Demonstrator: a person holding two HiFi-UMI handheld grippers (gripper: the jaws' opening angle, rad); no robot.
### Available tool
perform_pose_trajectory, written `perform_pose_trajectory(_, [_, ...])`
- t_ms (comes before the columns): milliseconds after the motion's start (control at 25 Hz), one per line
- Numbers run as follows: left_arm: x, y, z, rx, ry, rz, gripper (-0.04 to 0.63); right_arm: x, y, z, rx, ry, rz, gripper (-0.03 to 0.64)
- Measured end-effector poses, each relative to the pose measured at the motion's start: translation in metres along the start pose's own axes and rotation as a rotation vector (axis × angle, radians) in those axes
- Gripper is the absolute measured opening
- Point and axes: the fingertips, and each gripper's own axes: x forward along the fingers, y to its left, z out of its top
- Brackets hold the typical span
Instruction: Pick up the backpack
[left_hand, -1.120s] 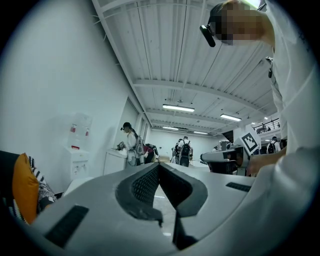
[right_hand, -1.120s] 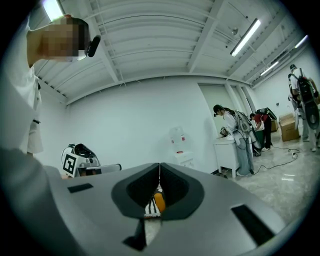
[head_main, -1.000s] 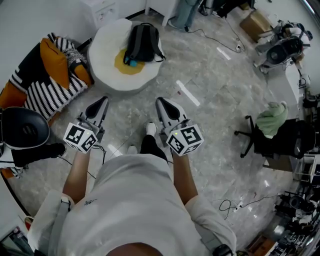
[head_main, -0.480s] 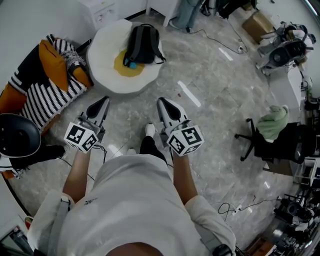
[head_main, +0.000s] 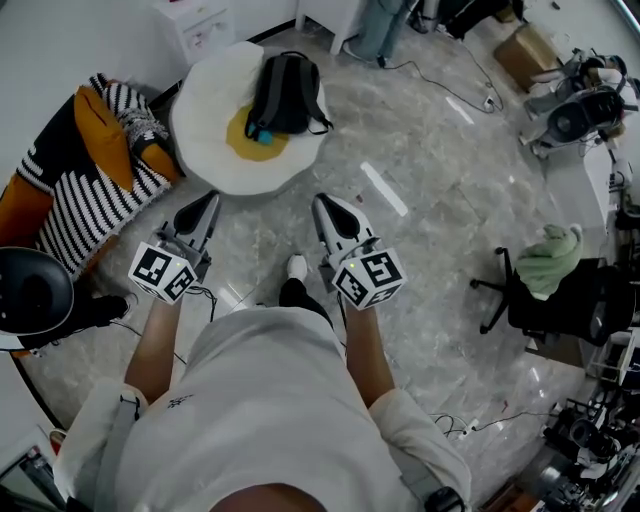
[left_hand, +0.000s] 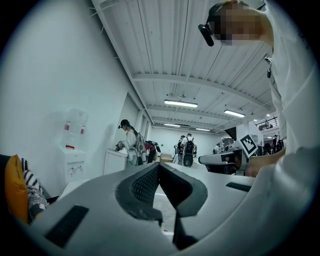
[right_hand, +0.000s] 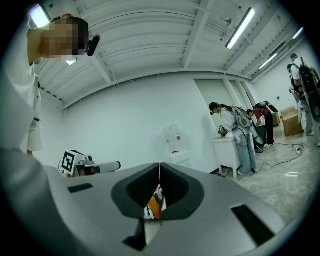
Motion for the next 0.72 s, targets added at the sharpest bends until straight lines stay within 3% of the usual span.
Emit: perform_pose_trajectory(720, [0.114,0.004,0.008,0.027,0.022,0.072,0.002,0.033,-0.116,0.03,-0.007,0.012,0.07,0.008])
